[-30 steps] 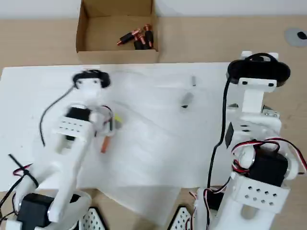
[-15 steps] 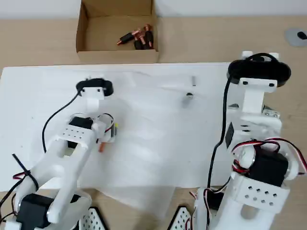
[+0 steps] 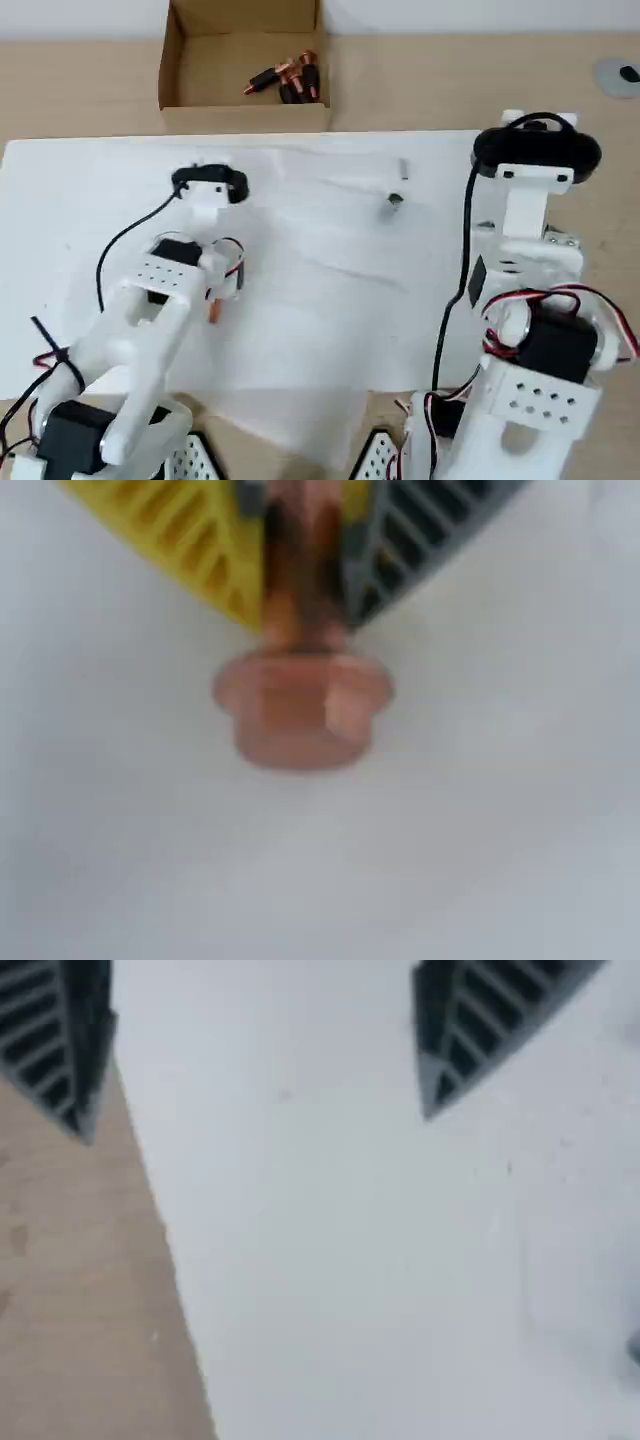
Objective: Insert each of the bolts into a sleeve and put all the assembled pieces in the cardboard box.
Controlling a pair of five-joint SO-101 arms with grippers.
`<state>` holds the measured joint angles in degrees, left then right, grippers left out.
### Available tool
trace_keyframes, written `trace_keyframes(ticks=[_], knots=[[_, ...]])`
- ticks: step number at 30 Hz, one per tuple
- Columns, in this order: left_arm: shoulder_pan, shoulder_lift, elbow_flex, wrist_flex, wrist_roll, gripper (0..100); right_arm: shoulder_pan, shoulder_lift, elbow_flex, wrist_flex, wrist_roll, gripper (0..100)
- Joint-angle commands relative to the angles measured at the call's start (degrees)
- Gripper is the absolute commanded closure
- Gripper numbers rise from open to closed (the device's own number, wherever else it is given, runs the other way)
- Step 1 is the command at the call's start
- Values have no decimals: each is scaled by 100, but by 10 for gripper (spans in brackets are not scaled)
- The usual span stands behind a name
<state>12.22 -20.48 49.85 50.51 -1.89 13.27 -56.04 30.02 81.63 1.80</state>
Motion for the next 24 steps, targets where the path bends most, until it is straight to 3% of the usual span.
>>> trace_keyframes(ticks=[1,9,13,16,19,24], knots=[[185,-101,-1547,976,149,996,75,-75,224,-18,18,749],[352,-57,-5090,3051,105,996,92,-75,286,-26,35,749],[-141,-48,-6268,3982,-325,995,57,-40,295,-35,35,749],[-914,-48,-6303,4343,-862,994,-163,-31,303,-413,-132,749],[-1785,-48,-5846,4343,-1424,991,-585,13,338,-923,-765,749],[-2479,-101,-4343,3895,-2057,989,-1552,884,321,-1670,-1371,749]])
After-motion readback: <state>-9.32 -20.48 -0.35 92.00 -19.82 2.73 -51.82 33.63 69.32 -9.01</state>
